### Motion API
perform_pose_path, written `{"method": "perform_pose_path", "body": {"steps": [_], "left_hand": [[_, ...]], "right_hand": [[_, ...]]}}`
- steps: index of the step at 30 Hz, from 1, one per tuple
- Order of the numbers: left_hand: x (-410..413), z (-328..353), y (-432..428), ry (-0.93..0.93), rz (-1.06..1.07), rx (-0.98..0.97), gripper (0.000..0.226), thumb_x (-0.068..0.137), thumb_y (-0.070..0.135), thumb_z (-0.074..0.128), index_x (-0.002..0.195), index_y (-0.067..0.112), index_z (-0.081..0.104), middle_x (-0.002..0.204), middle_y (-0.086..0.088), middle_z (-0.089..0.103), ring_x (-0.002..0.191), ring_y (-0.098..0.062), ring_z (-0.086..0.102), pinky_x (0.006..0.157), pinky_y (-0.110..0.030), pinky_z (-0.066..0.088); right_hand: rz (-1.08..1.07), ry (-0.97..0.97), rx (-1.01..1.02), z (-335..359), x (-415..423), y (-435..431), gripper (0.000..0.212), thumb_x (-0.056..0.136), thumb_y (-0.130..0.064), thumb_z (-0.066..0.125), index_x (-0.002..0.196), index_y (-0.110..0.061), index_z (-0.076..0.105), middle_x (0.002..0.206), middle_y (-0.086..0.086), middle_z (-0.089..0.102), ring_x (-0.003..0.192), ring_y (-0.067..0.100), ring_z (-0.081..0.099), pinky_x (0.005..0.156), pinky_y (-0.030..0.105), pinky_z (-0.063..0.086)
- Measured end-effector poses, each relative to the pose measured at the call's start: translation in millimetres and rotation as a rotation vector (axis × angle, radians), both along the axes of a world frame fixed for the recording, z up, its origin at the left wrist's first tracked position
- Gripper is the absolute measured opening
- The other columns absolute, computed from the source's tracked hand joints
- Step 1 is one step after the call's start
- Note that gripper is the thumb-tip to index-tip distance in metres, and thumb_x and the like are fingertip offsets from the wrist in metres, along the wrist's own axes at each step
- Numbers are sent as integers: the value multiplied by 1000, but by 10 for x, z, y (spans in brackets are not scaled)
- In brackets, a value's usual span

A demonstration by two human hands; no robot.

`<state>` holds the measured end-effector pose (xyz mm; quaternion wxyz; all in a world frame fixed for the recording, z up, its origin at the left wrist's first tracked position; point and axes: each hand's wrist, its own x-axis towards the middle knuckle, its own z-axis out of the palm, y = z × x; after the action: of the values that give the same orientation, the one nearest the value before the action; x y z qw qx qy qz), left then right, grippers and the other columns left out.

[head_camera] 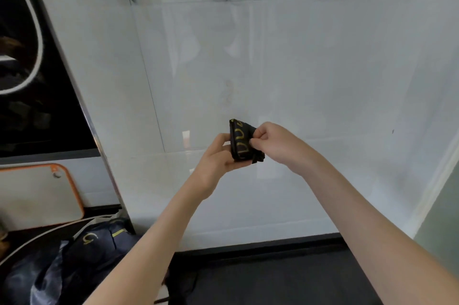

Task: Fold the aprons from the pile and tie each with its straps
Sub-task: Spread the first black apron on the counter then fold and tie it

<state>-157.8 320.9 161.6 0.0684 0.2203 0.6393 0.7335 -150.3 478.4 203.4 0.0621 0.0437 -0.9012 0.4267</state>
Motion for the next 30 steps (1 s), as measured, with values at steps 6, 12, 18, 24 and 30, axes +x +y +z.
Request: {"method": "perform_pose_path", "body": {"steps": [6, 12, 18, 24, 30], "left_hand": [[-105, 529, -330, 344, 156, -250, 48, 98, 8, 51, 134, 33, 32, 106, -7, 64, 100, -12, 66, 81, -18, 52], [-198, 1072, -636, 495, 144, -447, 38, 78, 41, 64, 115, 37, 55, 128, 21, 45, 119, 3, 48, 96, -16, 39], [-206, 1465, -583, 509, 226, -194, 29, 78, 32, 64, 95, 12, 53, 77, 8, 66, 73, -5, 63, 63, -13, 46], [-326, 1715, -718, 526, 407, 30, 18, 96, 13, 54, 110, 19, 64, 92, 5, 73, 84, -11, 69, 66, -21, 52], [-501, 1959, -913, 535, 561, 116, 19, 97, 10, 51, 110, 19, 62, 95, 4, 69, 83, -1, 67, 67, -14, 50]], "right_hand": [[176, 20, -56, 402, -49, -90, 12, 89, -13, 49, 97, -11, 58, 86, 2, 58, 76, 14, 51, 71, 28, 40], [504, 28, -348, 683, -153, -314, 28, 93, -6, 45, 113, 1, 63, 80, 3, 57, 67, 12, 48, 60, 23, 37], [703, 67, -498, 1085, -214, -363, 34, 90, 5, 42, 80, -13, 69, 73, 5, 56, 63, 14, 44, 58, 24, 35], [441, 401, -152, 1589, -435, -675, 24, 90, 0, 42, 92, -3, 66, 60, -11, 57, 54, 5, 47, 57, 19, 41], [372, 638, -28, 1965, -702, -1038, 24, 90, -3, 52, 99, -13, 72, 89, -6, 68, 81, 7, 62, 64, 8, 44]]}}
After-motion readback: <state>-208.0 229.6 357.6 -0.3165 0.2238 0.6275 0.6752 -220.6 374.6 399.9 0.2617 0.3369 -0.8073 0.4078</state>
